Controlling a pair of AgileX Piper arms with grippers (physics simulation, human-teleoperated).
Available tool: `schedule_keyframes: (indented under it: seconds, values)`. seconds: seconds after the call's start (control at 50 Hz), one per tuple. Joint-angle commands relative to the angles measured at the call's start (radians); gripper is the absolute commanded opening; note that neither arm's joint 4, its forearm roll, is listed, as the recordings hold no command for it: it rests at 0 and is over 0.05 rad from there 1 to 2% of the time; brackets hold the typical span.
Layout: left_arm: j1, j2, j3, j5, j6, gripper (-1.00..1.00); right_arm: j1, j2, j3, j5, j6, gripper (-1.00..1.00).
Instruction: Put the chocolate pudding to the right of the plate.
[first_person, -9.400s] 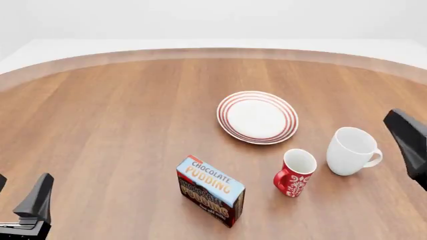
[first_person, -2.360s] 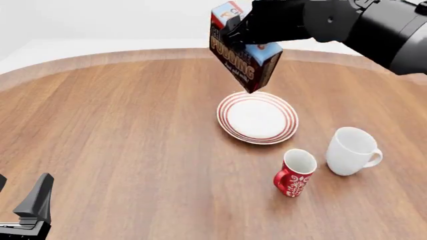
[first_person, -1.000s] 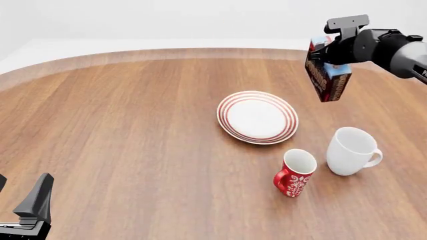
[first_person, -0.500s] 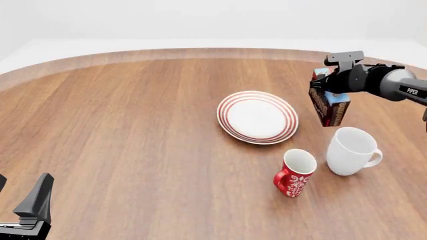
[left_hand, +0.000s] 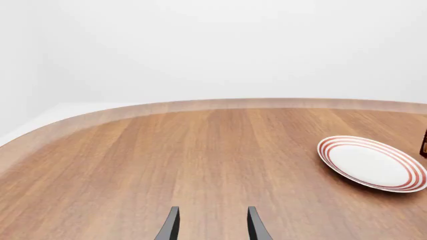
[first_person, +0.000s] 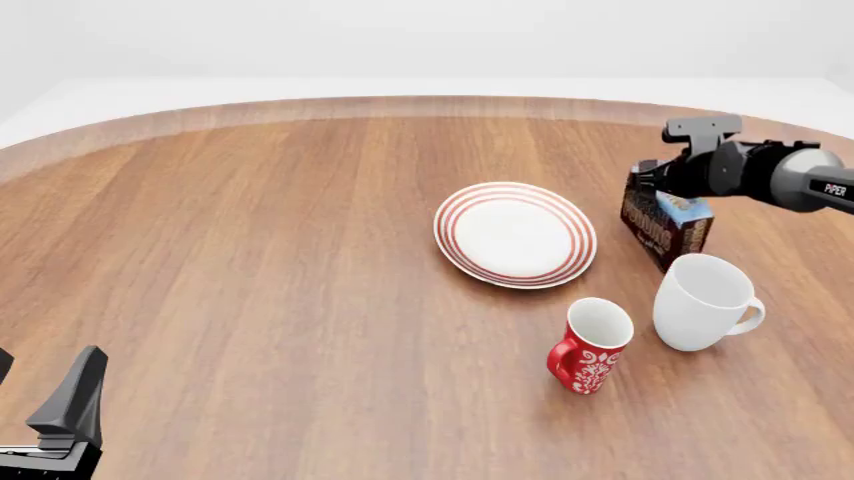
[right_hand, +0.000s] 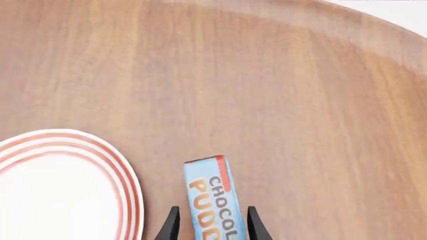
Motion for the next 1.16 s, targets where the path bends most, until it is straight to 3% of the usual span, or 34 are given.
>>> schedule_keyframes:
  seconds: [0.02, 0.24, 0.36, 0.46, 0.58, 0.62, 0.68, 0.76, 0.78, 0.96, 1.04, 1.16]
  values:
    - [0.000, 0.000, 0.000, 0.000, 0.000, 1.00, 0.013, -0.020, 0.000, 0.009, 0.012, 1.00]
    - [0.000, 0.000, 0.000, 0.000, 0.000, 1.00, 0.041, -0.080, -0.013, 0.037, 0.018, 1.00]
    - [0.000, 0.000, 0.000, 0.000, 0.000, 1.00, 0.140, -0.228, -0.059, 0.095, 0.099, 1.00]
    - [0.000, 0.000, 0.000, 0.000, 0.000, 1.00, 0.232, -0.350, -0.142, 0.212, 0.032, 1.00]
    - [0.000, 0.000, 0.000, 0.000, 0.000, 1.00, 0.271, -0.493, -0.200, 0.254, -0.031, 1.00]
    - [0.000, 0.000, 0.000, 0.000, 0.000, 1.00, 0.318, -0.592, -0.245, 0.286, 0.013, 1.00]
    - [0.000, 0.000, 0.000, 0.000, 0.000, 1.00, 0.383, -0.781, -0.244, 0.322, 0.019, 1.00]
    - [0.000, 0.000, 0.000, 0.000, 0.000, 1.00, 0.429, -0.947, -0.195, 0.336, -0.010, 1.00]
    - [0.000, 0.000, 0.000, 0.000, 0.000, 1.00, 0.467, -1.059, -0.197, 0.363, -0.046, 1.00]
    - [0.000, 0.000, 0.000, 0.000, 0.000, 1.00, 0.529, -1.126, -0.370, 0.499, -0.118, 1.00]
    - [0.000, 0.000, 0.000, 0.000, 0.000, 1.00, 0.531, -1.089, -0.460, 0.539, -0.099, 1.00]
    - [0.000, 0.000, 0.000, 0.000, 0.000, 1.00, 0.542, -1.088, -0.489, 0.548, -0.122, 1.00]
